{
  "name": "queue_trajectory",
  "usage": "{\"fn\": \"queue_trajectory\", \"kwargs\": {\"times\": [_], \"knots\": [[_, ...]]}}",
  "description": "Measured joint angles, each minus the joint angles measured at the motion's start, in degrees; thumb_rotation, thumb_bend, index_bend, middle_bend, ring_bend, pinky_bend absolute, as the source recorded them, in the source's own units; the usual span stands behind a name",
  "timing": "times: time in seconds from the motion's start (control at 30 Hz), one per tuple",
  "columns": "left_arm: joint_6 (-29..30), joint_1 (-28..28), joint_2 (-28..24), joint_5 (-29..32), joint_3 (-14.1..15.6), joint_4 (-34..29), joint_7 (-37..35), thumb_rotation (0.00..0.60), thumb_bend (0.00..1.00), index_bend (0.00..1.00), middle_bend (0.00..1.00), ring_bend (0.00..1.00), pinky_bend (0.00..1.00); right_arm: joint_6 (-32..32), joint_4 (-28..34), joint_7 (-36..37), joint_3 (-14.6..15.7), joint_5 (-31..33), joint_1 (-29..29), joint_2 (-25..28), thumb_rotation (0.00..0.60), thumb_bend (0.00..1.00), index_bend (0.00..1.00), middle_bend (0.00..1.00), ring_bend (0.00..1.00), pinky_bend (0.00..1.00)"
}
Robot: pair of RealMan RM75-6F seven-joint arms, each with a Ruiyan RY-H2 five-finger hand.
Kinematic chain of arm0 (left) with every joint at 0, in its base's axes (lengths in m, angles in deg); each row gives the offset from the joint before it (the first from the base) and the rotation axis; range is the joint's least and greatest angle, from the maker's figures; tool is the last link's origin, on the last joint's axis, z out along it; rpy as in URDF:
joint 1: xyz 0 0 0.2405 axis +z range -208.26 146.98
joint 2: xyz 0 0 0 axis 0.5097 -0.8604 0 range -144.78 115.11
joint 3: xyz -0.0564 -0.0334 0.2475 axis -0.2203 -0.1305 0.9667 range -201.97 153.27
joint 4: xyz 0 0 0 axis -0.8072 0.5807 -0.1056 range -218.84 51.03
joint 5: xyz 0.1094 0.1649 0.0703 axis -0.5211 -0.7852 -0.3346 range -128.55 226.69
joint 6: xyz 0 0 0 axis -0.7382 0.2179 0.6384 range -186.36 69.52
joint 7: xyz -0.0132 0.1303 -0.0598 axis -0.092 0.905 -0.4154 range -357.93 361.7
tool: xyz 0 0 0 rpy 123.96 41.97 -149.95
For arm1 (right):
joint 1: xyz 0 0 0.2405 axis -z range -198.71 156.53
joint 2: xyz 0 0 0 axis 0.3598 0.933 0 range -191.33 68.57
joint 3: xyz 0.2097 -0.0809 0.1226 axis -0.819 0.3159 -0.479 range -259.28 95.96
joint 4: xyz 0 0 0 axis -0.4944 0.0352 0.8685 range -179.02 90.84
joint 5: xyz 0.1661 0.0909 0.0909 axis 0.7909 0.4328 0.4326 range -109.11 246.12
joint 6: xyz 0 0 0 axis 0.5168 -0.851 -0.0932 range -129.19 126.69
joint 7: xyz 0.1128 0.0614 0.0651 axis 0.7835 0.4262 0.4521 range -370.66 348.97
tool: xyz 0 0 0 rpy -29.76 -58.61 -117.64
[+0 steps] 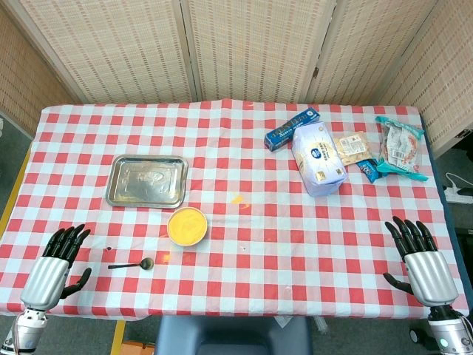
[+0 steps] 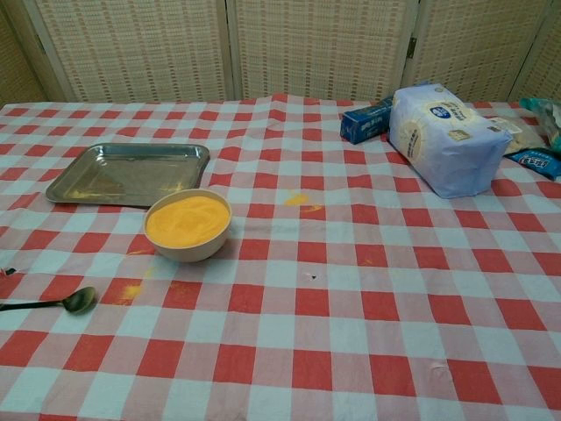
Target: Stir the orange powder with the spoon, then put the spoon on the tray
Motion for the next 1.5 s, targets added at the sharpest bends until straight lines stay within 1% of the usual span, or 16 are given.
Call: {"fn": "queue_trajectory", "kwargs": {"times": [0.2,0.33,0.43,0.53,0.57,0.63,0.77,0.87,0.93,1.1,1.27,1.5], "knots": [[-0.8,-0.1,0.6,-0.6,0.6,0.3,0.1,0.6,0.39,0.0,0.0,0.0,0.04,0.0,0.2,-0.2,0.1,-0.6,-0.1,0.0,0.6,0.03,0.0,0.0,0.0,0.0],[-2.8,-0.5,1.7,-1.6,1.8,0.2,1.9,0.6,0.4,0.0,0.0,0.0,0.04,-0.6,0.0,-0.1,0.1,-0.5,-0.2,-0.1,0.6,0.03,0.0,0.0,0.0,0.0],[-4.4,-0.9,3.2,-1.8,2.1,0.1,4.7,0.6,0.39,0.07,0.0,0.0,0.04,-1.3,-0.1,-0.1,0.0,-0.2,-0.5,-0.2,0.6,0.03,0.0,0.0,0.0,0.0],[-6.2,-1.3,5.0,-1.5,2.2,0.2,8.2,0.6,0.39,0.16,0.0,0.0,0.04,-1.7,-0.1,-0.1,-0.1,-0.3,-0.8,-0.4,0.6,0.03,0.0,0.0,0.0,0.0],[-7.4,-1.6,5.8,-1.3,2.3,0.2,9.7,0.6,0.39,0.17,0.0,0.0,0.04,-1.7,-0.1,-0.1,-0.1,-0.3,-0.8,-0.4,0.6,0.03,0.0,0.0,0.0,0.0],[-9.1,-2.1,7.1,-0.8,2.3,0.3,11.5,0.6,0.39,0.21,0.0,0.0,0.04,-1.8,-0.1,-0.1,-0.1,-0.3,-0.9,-0.4,0.6,0.03,0.0,0.0,0.0,0.0],[-10.9,-2.7,9.2,0.3,2.1,0.9,12.6,0.6,0.39,0.34,0.0,0.0,0.04,-2.4,-0.1,-0.1,-0.1,0.0,-1.1,-0.4,0.6,0.03,0.0,0.0,0.0,0.0],[-12.7,-3.4,12.4,1.3,1.6,2.8,14.3,0.6,0.39,0.4,0.0,0.0,0.04,-2.6,-0.1,-0.1,-0.3,0.7,-1.1,-0.3,0.6,0.03,0.0,0.0,0.0,0.0],[-14.2,-3.9,14.5,2.6,1.1,4.4,15.6,0.6,0.39,0.42,0.0,0.0,0.04,-2.4,-0.1,-0.1,-0.3,0.6,-1.0,-0.3,0.6,0.03,0.0,0.0,0.0,0.0],[-17.1,-5.2,17.0,5.7,-0.3,6.7,16.9,0.6,0.39,0.44,0.0,0.0,0.04,-2.1,-0.1,0.1,-0.3,0.6,-0.8,-0.2,0.6,0.03,0.0,0.0,0.0,0.0],[-16.8,-5.8,18.7,6.9,-1.6,8.9,17.4,0.6,0.39,0.44,0.0,0.0,0.04,-2.6,-0.3,0.0,-0.4,1.1,-0.9,-0.3,0.6,0.03,0.0,0.0,0.0,0.0],[-17.0,-6.4,19.2,7.7,-1.8,10.0,16.7,0.6,0.39,0.47,0.0,0.0,0.04,-3.1,-0.4,-0.6,-0.6,1.7,-1.1,-0.6,0.6,0.03,0.0,0.0,0.0,0.0]]}}
